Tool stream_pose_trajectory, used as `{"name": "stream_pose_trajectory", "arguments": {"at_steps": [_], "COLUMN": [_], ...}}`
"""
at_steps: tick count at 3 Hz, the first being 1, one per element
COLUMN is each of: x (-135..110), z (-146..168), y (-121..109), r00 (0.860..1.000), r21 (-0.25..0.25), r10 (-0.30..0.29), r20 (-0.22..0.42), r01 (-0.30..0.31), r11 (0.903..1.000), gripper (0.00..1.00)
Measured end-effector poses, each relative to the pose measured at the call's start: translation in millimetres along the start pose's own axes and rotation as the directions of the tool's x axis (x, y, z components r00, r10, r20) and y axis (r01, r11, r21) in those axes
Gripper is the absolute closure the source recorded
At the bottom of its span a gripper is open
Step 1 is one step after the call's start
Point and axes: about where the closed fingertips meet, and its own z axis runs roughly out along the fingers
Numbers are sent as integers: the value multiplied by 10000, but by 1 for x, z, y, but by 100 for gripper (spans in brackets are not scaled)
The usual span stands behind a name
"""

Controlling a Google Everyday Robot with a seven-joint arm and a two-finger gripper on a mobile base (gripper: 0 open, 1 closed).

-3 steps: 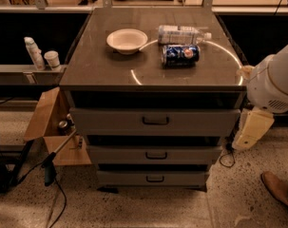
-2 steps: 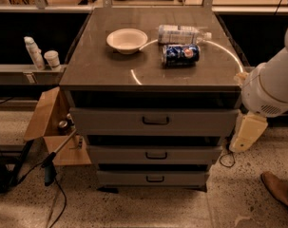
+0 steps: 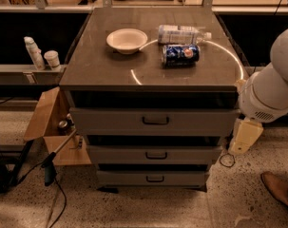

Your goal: Open middle drawer

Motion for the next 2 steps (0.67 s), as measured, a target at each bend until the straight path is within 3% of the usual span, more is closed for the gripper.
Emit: {"name": "stream_pose_trajectory", "arguments": {"at_steps": [2], "x": [14], "z": [17], "y": [-1], "r00": [9980], "r21": [637], "r10": [569], "r20": [-272], "r01": [-551], "r11": [9964], "gripper": [0]}}
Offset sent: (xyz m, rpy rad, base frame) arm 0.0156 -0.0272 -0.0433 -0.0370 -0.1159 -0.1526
